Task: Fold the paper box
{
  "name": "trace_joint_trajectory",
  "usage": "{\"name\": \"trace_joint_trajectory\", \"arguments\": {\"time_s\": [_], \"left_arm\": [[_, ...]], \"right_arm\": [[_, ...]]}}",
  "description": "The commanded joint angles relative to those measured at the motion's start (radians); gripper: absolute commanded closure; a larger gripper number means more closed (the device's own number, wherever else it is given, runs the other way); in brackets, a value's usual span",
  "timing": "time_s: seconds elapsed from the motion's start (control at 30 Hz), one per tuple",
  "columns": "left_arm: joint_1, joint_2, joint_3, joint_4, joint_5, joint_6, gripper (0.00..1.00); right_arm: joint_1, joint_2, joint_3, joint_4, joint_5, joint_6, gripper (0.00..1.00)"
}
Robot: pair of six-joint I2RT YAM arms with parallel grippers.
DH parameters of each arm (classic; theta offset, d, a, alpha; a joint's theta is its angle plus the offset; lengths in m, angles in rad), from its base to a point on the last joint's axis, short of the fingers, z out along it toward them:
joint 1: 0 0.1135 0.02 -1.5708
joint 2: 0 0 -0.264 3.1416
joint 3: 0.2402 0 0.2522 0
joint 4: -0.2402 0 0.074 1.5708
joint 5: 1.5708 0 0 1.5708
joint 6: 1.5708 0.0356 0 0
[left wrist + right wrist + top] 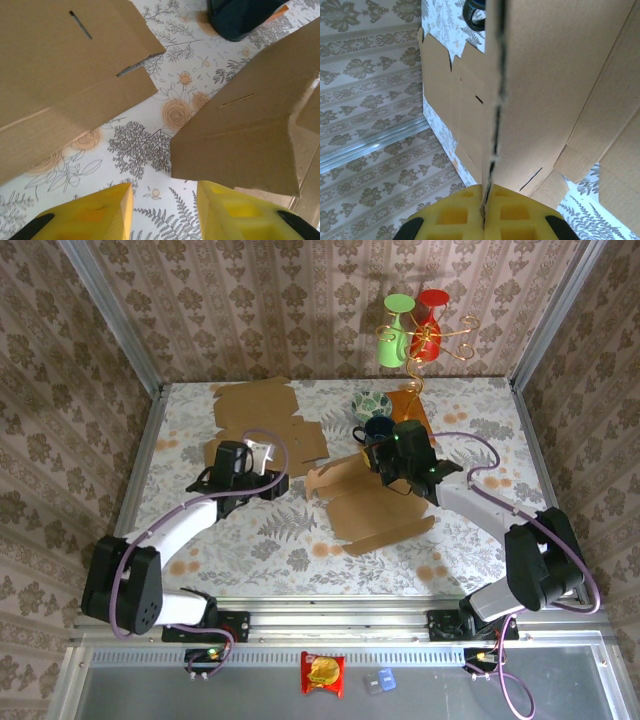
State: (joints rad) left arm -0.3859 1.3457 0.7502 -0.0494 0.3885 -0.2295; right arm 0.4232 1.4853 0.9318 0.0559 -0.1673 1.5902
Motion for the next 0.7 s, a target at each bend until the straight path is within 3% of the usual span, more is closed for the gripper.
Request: {"name": "trace_joint_trajectory", "arguments": {"time_s": [0.0,0.43,0.67], "left_arm": [[-0.007,0.019,-0.020,0.099,0.057,0.059,0.60],[-0.013,0.156,-0.008,0.195,0.125,0.210,0.56],[-0.023,0.191,-0.007,0.245,0.122,0.265,0.55]], "right_arm": [[-0.004,0.027,-0.051,0.093,-0.023,-0.035,1.00],[-0.011,0.078,-0.228,0.473,0.007,-0.047,1.00],[-0.017,0.116,-0.245,0.529,-0.021,-0.052,1.00]]}}
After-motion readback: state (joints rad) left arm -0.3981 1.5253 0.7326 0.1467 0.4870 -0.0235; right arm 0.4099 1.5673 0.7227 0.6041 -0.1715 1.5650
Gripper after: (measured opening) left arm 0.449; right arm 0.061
